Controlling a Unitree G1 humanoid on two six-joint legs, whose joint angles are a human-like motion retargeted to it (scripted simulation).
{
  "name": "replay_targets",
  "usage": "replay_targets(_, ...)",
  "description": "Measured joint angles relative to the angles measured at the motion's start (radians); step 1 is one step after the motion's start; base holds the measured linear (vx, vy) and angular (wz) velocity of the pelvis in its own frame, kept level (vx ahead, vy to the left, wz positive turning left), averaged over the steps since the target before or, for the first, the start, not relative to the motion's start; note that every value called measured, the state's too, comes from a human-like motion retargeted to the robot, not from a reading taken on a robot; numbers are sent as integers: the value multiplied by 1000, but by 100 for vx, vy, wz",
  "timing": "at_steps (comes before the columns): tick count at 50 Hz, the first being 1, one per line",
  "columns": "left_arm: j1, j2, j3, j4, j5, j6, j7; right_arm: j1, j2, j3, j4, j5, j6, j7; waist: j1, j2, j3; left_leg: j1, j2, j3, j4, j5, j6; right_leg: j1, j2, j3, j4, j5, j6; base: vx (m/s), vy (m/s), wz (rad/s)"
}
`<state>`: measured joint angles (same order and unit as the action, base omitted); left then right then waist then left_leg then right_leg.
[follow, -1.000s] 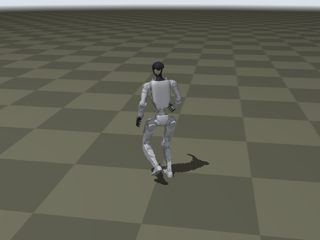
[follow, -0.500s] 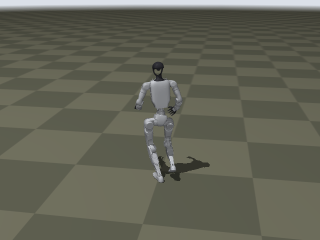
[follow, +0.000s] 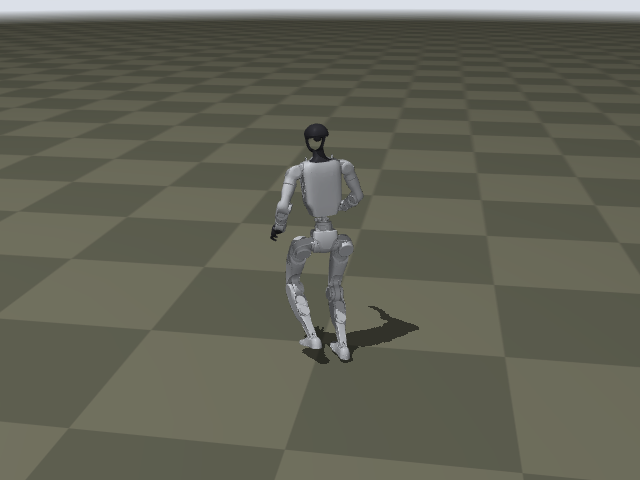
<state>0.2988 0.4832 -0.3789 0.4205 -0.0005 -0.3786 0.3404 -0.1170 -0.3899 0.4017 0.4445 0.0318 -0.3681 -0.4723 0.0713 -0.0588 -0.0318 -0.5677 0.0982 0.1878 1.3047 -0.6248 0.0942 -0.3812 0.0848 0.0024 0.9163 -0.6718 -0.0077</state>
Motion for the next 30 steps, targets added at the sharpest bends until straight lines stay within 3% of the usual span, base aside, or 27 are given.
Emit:
replay_targets(2,81,18,34,-10,-11,-13,-17,3,-3,11,-57,4,-19,13,22,-38,-26,-35,-64,25,-249,32,-21,75,-47,6,-69,90,61,6,6,22)
replay_targets(5,164,31,66,-16,-22,-21,-28,30,-12,29,-132,-8,-46,44,25,-102,-73,-21,-203,43,-681,164,-64,142,-150,-6,-82,225,155,4,6,43)
replay_targets(8,189,23,79,-27,-6,-23,-6,70,-13,49,-158,-31,-55,67,9,-142,-94,4,-292,32,-765,201,-42,159,-227,-4,78,309,203,-1,5,27)
replay_targets(12,109,10,76,-33,59,-18,86,140,12,71,-117,-82,-34,65,-37,-183,-77,32,-356,18,-536,51,64,92,-331,-6,441,340,201,-1,1,-5)
replay_targets(15,-75,7,47,-5,101,0,187,170,32,80,-26,-110,-17,41,-82,-174,-45,121,-353,-2,-466,-84,99,-57,-366,-15,622,230,125,-2,5,-38)
replay_targets(17,-207,1,17,3,97,4,224,183,24,79,29,-103,-21,36,-109,-135,-33,235,-329,-26,-538,-92,71,-161,-342,-35,588,161,86,1,2,-37)
replay_targets(20,-329,1,-18,-42,76,-11,223,235,-7,72,56,-76,-27,50,-164,-72,-37,412,-287,-63,-685,-1,-14,-257,-272,-80,350,115,76,2,-2,2)
replay_targets(25,-412,28,-86,-156,81,-70,203,328,-49,35,23,-50,-20,71,-198,48,-74,523,-154,-104,-634,172,-145,-279,-49,-88,-198,175,105,2,-6,-6)
replay_targets(30,-328,18,-121,-183,100,-60,191,324,-52,27,-27,-51,-36,10,-160,90,-51,468,-61,-110,-135,234,-166,-275,48,-77,30,88,-5,-6,-4,-23)
